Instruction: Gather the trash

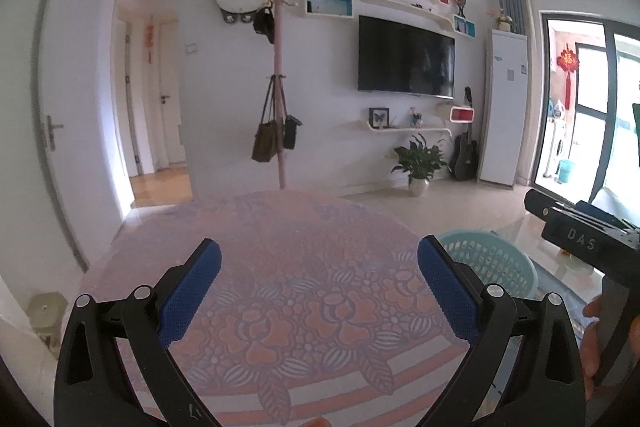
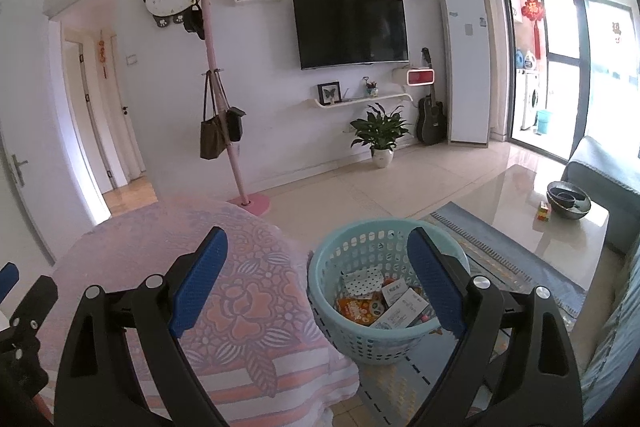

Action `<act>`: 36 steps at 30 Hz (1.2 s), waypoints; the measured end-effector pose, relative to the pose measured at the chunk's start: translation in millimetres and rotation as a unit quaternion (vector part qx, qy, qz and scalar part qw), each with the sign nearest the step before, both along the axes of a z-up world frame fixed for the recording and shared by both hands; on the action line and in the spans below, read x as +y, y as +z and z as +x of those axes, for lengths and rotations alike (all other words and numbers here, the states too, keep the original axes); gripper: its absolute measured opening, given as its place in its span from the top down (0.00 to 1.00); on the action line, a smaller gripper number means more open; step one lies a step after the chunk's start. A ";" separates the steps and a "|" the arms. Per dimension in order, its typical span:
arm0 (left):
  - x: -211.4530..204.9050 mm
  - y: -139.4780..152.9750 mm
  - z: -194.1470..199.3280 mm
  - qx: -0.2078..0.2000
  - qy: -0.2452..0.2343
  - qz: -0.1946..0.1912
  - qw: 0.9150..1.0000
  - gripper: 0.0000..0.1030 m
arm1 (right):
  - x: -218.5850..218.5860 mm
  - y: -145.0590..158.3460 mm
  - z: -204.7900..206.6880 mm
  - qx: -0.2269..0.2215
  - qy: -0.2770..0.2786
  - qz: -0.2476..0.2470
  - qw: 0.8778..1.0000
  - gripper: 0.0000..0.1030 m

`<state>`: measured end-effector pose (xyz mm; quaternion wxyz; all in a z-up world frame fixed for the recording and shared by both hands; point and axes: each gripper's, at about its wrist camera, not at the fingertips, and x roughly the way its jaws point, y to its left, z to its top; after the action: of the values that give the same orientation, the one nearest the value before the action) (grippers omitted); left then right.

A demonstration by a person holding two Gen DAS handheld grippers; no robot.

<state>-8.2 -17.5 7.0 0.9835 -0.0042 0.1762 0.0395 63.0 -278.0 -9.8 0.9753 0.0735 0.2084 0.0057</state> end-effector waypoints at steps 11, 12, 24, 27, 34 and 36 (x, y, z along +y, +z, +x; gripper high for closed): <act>-0.9 -0.1 -22.1 0.013 0.022 0.015 1.000 0.07 | 16.2 2.9 -21.1 -0.014 0.034 -0.001 0.999 0.16; -0.3 -0.5 -23.9 0.014 0.023 0.012 1.000 0.07 | 18.2 2.8 -23.4 -0.015 0.034 -0.002 0.999 0.16; 18.4 1.6 -28.6 0.019 0.062 0.006 0.998 0.07 | 35.0 12.4 -32.2 -0.017 0.044 -0.015 0.999 0.16; 22.4 3.2 -33.8 0.007 0.071 0.009 0.997 0.07 | 42.7 16.4 -34.7 -0.020 0.047 -0.024 0.998 0.16; 41.0 9.0 -40.5 0.014 0.058 -0.014 0.998 0.07 | 57.9 25.6 -48.2 -0.025 0.050 -0.036 0.998 0.16; 47.5 11.1 -45.5 0.008 0.061 -0.020 0.998 0.07 | 63.0 29.1 -52.1 -0.027 0.051 -0.041 0.997 0.16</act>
<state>-53.7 30.0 18.1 0.9776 -0.0338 0.1845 0.0957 10.8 -215.0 19.3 0.9811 0.0224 0.1858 0.0490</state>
